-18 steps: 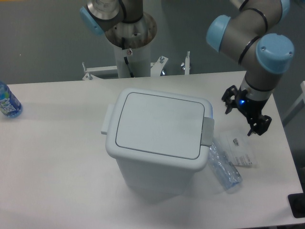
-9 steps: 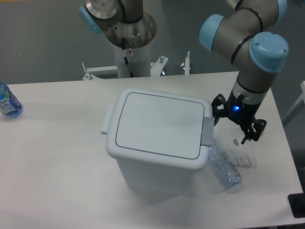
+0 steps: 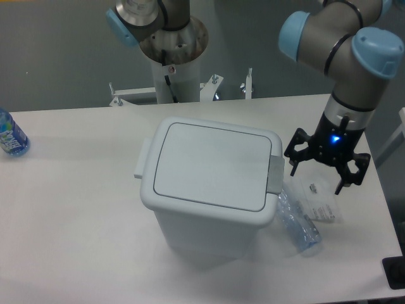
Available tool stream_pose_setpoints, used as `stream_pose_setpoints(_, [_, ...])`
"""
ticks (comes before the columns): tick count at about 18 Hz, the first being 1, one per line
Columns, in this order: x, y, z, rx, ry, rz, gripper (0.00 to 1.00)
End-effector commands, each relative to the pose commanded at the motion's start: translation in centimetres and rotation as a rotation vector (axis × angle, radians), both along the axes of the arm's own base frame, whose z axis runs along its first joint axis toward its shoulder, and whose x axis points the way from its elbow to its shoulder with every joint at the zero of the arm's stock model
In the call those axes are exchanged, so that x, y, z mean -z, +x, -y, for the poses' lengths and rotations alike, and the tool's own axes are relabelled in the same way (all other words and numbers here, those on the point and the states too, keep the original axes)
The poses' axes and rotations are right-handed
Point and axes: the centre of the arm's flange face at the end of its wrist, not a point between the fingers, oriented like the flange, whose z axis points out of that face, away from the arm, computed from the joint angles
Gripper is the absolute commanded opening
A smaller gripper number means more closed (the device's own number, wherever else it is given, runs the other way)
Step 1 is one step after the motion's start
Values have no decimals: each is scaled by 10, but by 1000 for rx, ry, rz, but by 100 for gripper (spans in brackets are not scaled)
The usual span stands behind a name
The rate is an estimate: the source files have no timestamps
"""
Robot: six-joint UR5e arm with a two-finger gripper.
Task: Open the trash can
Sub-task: 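Lower the open gripper onto the grey latch tab of the lid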
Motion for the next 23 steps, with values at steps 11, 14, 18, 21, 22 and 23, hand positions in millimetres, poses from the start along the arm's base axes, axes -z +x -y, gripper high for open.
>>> stream_pose_setpoints(11, [-50,-19,-4,-140,32,84,100])
stream_pose_setpoints(14, [-61,-16,-7,-220,53,140,100])
stream_pose_setpoints(18, [-69,-12,-11,-320,93,220,100])
stream_pose_setpoints(21, [-70,-3,-18,-350,91,243,100])
stream_pose_setpoints(22, [-70,3,-22,-341,89,245,100])
stream_pose_setpoints(23, [-71,8,-26,-335,86,246,100])
